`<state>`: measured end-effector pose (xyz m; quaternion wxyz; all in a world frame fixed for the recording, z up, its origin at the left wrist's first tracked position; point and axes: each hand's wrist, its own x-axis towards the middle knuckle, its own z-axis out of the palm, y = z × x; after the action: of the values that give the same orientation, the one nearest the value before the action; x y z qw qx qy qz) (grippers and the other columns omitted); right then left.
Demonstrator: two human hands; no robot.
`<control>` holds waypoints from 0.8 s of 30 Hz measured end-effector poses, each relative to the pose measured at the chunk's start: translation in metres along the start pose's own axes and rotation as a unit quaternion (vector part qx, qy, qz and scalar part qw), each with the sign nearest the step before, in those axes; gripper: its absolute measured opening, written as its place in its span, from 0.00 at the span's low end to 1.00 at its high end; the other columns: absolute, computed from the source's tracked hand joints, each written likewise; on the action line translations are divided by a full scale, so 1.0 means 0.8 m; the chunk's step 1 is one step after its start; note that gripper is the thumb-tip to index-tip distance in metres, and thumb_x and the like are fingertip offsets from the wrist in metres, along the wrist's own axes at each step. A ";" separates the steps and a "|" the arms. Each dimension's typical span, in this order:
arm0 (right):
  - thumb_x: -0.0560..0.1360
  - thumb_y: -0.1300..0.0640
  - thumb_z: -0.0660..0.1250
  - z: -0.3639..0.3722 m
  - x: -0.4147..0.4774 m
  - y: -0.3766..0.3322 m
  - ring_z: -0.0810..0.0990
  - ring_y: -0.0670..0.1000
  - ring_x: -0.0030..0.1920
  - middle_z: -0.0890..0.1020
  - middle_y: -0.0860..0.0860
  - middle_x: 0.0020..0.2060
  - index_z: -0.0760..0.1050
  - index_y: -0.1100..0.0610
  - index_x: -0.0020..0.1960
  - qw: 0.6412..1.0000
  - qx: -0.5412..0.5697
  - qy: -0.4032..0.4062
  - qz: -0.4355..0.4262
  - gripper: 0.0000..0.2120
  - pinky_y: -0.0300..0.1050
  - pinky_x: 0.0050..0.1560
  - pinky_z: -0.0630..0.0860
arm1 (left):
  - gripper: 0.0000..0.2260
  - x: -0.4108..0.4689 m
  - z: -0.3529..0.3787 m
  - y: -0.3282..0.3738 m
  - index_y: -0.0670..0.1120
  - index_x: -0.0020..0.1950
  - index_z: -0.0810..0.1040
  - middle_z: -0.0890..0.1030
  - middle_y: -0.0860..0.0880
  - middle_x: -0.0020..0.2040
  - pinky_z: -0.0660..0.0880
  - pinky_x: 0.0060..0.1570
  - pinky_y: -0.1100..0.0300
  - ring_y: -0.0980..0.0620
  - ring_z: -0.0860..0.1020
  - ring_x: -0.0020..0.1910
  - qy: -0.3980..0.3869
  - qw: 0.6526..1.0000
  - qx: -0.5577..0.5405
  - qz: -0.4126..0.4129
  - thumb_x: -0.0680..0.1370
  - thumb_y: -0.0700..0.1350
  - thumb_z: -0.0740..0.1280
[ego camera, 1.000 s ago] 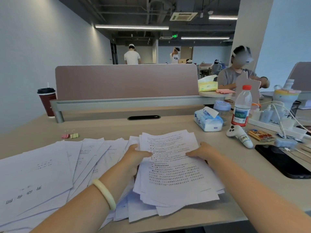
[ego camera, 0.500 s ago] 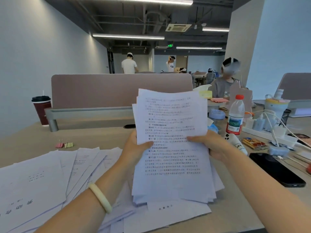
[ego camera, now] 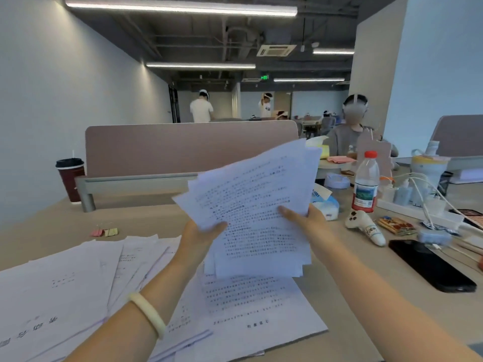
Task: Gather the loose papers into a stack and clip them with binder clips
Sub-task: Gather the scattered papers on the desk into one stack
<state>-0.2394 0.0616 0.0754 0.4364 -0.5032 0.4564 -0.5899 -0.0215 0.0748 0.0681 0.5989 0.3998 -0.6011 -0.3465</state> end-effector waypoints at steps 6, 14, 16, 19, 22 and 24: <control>0.71 0.56 0.72 -0.006 0.012 -0.032 0.82 0.51 0.48 0.82 0.49 0.50 0.75 0.55 0.57 0.998 -0.012 0.028 -0.056 0.16 0.49 0.51 0.78 | 0.11 0.026 0.000 0.035 0.48 0.55 0.76 0.80 0.48 0.50 0.75 0.55 0.52 0.49 0.79 0.50 0.035 0.996 0.070 0.028 0.76 0.37 0.67; 0.75 0.64 0.67 0.011 -0.006 0.034 0.80 0.46 0.47 0.79 0.47 0.48 0.71 0.53 0.57 0.993 -0.102 -0.016 -0.053 0.14 0.30 0.37 0.75 | 0.18 0.005 -0.002 -0.024 0.48 0.66 0.72 0.80 0.50 0.60 0.76 0.53 0.57 0.50 0.79 0.58 -0.018 0.995 0.061 -0.070 0.77 0.46 0.66; 0.76 0.64 0.64 0.013 -0.004 0.030 0.79 0.46 0.46 0.78 0.49 0.50 0.70 0.55 0.61 0.993 -0.108 -0.006 -0.046 0.15 0.32 0.37 0.73 | 0.16 0.002 0.004 -0.020 0.47 0.66 0.71 0.78 0.51 0.59 0.74 0.51 0.59 0.51 0.77 0.57 -0.021 0.993 0.080 -0.081 0.79 0.44 0.62; 0.76 0.60 0.65 0.013 0.009 0.015 0.78 0.42 0.42 0.78 0.50 0.52 0.68 0.56 0.62 0.993 -0.114 0.000 -0.022 0.15 0.36 0.36 0.73 | 0.14 0.006 -0.004 -0.003 0.45 0.65 0.72 0.79 0.47 0.58 0.74 0.55 0.53 0.47 0.78 0.56 0.011 0.993 0.081 -0.081 0.80 0.42 0.60; 0.78 0.49 0.61 0.006 0.015 0.005 0.80 0.49 0.44 0.78 0.55 0.53 0.68 0.58 0.62 0.994 -0.094 -0.025 0.050 0.17 0.42 0.39 0.77 | 0.13 0.014 -0.038 0.012 0.43 0.63 0.74 0.79 0.44 0.57 0.74 0.49 0.55 0.46 0.77 0.51 0.070 0.989 0.062 -0.111 0.79 0.40 0.61; 0.78 0.43 0.56 -0.004 0.017 0.023 0.78 0.56 0.55 0.76 0.56 0.58 0.66 0.60 0.68 0.964 -0.218 -0.040 0.145 0.26 0.48 0.52 0.77 | 0.12 0.010 -0.069 0.013 0.44 0.61 0.74 0.78 0.45 0.55 0.72 0.50 0.55 0.47 0.75 0.51 0.092 0.983 0.058 -0.150 0.79 0.38 0.61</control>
<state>-0.2427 0.0451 0.0597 0.4152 -0.5380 0.6238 -0.3860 0.0332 0.0753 0.0832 0.5685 0.5495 -0.4961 -0.3588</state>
